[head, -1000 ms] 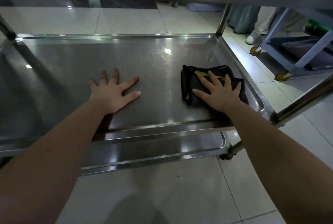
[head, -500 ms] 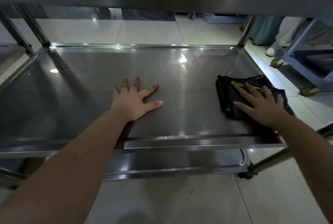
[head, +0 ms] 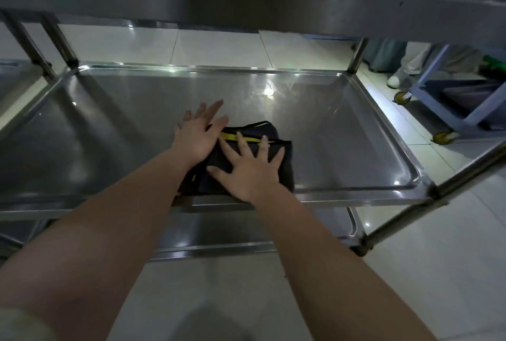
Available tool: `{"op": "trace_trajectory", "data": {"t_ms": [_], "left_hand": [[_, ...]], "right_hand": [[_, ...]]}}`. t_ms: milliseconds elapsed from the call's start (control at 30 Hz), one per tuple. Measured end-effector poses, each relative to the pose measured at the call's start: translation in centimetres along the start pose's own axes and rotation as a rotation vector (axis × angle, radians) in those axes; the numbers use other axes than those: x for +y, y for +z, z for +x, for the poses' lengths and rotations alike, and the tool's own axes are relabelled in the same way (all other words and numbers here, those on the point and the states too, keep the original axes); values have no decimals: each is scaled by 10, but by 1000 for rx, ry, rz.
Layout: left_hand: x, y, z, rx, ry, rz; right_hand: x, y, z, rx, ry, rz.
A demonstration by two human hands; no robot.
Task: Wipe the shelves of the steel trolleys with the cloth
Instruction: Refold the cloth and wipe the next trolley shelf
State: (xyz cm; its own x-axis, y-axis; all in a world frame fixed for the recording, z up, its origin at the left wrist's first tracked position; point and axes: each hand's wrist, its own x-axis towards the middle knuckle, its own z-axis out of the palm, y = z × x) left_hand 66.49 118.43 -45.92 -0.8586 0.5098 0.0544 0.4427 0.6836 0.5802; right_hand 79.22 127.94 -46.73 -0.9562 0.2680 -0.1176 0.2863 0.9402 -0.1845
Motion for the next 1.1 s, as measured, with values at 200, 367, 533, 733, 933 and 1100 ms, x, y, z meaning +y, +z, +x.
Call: {"op": "trace_trajectory", "data": {"t_ms": [200, 367, 533, 733, 933, 1100], "left_hand": [[56, 35, -39, -101, 211, 456], [50, 52, -38, -119, 61, 510], [1, 10, 29, -131, -88, 481], [-6, -7, 14, -239, -34, 503], [-40, -5, -74, -178, 31, 493], [-35, -10, -73, -201, -4, 488]], "right_hand": [[76, -23, -11, 203, 214, 228], [81, -9, -10, 137, 228, 212], [79, 0, -6, 36, 197, -38], [72, -4, 2, 23, 233, -63], [63, -10, 3, -28, 286, -47], [1, -2, 24, -5, 198, -91]]}}
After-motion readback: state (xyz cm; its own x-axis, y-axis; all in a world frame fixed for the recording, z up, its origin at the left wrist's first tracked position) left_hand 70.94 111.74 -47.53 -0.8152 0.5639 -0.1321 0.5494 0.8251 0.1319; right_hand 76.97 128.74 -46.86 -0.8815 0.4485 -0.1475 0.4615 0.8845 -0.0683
